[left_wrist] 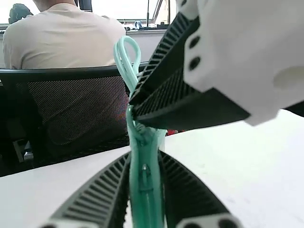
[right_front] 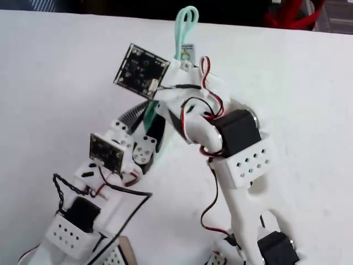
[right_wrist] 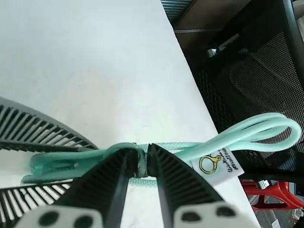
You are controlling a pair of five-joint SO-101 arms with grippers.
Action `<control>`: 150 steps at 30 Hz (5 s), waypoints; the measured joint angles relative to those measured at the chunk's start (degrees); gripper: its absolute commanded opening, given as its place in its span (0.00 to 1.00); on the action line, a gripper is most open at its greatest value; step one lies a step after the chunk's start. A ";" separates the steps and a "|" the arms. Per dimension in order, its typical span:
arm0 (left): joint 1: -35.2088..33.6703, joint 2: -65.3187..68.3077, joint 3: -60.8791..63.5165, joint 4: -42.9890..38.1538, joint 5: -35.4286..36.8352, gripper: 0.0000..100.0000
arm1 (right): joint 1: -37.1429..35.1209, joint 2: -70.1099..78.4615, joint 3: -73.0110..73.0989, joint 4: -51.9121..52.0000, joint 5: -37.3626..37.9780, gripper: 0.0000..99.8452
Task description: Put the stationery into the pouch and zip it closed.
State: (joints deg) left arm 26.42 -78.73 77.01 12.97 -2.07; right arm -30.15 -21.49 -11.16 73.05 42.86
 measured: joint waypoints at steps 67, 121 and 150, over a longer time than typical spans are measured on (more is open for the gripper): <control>0.00 0.62 1.05 2.20 -1.05 0.02 | 16.35 11.25 11.25 -41.23 -6.77 0.02; 0.35 0.79 2.46 3.60 -1.05 0.02 | 8.62 10.55 -10.73 -14.77 -36.75 0.26; 0.44 0.70 3.25 3.52 -1.14 0.02 | 13.98 16.62 -22.68 -9.49 -42.99 0.06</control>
State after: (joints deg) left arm 26.86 -78.02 80.26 16.48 -3.21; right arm -16.18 -4.88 -33.85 63.56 -0.13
